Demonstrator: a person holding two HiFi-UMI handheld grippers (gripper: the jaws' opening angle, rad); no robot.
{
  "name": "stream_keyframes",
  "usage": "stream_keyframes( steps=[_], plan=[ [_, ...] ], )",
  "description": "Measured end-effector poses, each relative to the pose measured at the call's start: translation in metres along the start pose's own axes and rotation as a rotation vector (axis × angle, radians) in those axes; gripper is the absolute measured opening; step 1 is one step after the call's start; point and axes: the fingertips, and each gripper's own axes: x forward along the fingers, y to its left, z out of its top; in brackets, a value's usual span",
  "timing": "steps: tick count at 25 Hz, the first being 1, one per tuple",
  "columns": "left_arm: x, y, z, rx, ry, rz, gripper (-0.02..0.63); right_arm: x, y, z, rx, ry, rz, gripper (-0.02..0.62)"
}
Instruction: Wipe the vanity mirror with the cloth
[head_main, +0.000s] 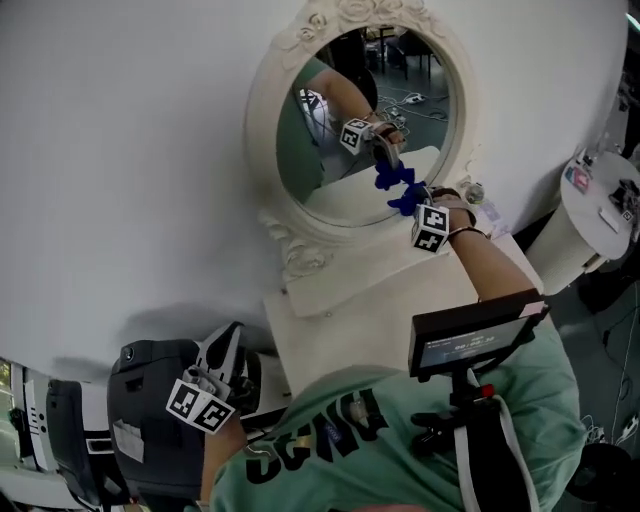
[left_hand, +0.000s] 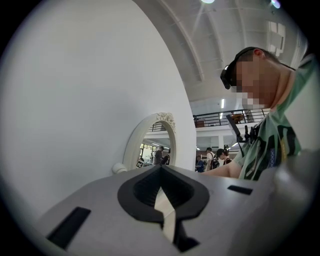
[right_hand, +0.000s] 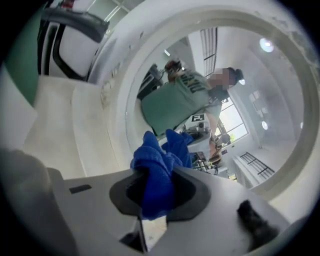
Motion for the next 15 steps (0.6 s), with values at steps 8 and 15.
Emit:
stream_keyframes(
  steps=[8,15],
  plan=[
    [0.033,-0.026,-0.031,-0.006,0.055,-0.14,0.006,-0.164,0.093,0.108,0.502,-0.468,0.201,0.069],
    [0.042,-0.049,-0.064,-0.024,0.114,-0.24,0.006,-0.224,0.168,0.107,0.801,-0.483,0.345,0.067]
  ],
)
